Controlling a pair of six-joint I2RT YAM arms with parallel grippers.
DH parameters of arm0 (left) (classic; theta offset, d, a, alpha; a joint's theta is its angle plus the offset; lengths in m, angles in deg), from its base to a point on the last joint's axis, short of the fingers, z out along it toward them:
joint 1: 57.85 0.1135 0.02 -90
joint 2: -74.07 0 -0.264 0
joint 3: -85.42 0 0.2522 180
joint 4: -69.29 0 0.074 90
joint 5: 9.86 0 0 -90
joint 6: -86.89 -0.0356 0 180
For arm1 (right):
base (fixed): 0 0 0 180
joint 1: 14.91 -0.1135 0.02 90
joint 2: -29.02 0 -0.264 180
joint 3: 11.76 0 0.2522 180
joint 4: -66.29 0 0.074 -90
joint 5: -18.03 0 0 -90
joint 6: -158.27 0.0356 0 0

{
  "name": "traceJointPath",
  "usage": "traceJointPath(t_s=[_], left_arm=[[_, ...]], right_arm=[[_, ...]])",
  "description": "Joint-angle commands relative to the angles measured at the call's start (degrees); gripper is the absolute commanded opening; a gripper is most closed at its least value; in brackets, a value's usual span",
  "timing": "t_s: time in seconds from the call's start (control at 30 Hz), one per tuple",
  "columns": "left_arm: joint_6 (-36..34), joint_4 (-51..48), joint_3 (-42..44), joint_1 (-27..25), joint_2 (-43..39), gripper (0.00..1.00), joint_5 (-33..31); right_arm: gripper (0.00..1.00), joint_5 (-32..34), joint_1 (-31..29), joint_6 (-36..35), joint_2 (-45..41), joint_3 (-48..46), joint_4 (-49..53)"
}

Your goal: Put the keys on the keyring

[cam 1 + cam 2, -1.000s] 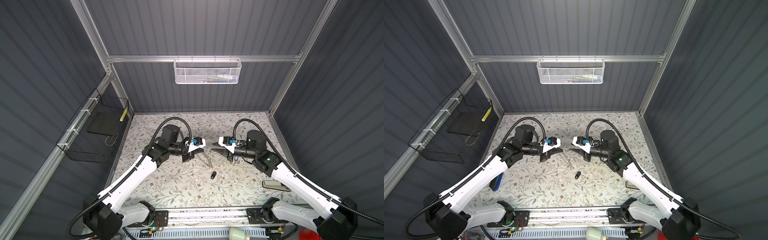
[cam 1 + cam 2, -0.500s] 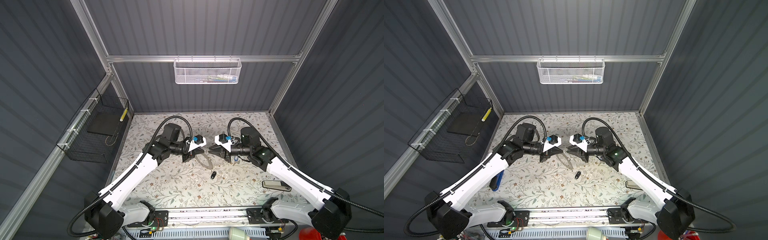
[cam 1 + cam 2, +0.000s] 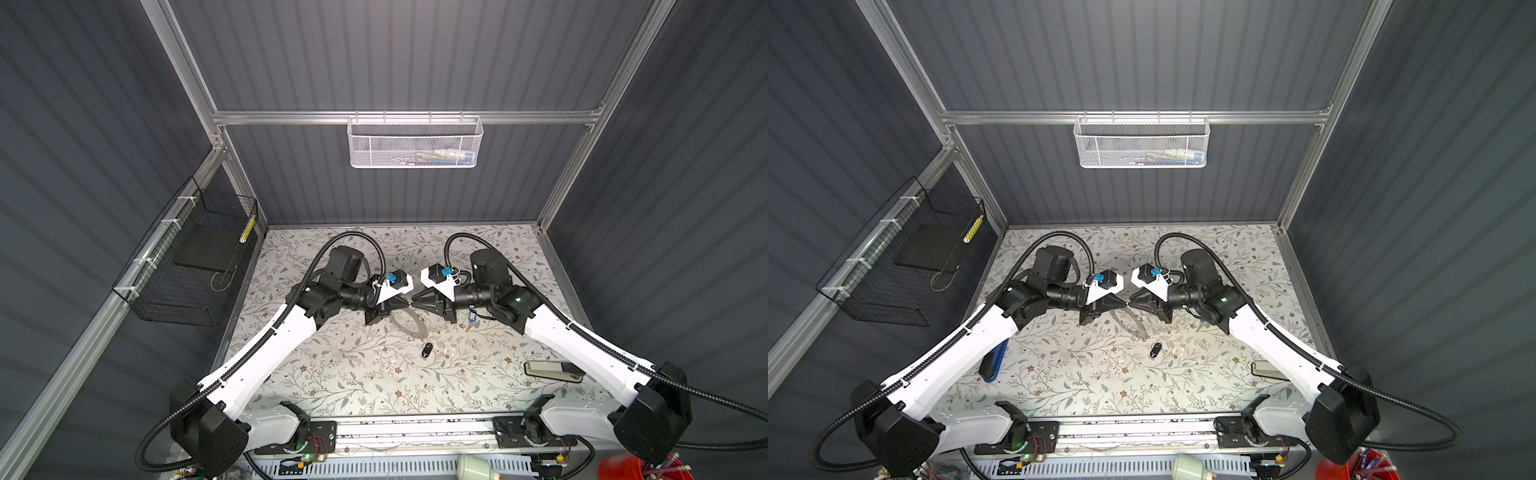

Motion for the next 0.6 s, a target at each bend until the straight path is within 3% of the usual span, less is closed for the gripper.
traceJointPath(t_s=[0.0, 0.27, 0.57], left_arm=[[-0.09, -0.98, -2.05, -0.31, 0.10, 0.00, 2.51], [-1.23, -0.95, -1.76, -0.31, -0.09, 0.00, 3.57], [-1.99, -0.26, -1.60, -0.28, -0.13, 0.00, 3.75]], right_arm=[[0.14, -0.41, -0.36, -0.05, 0.80, 1.77, 1.86], [0.04, -1.02, -0.41, -0.99, 1.77, 2.85, 4.13], [0.05, -1.64, -0.33, -1.57, 2.50, 3.47, 5.78]])
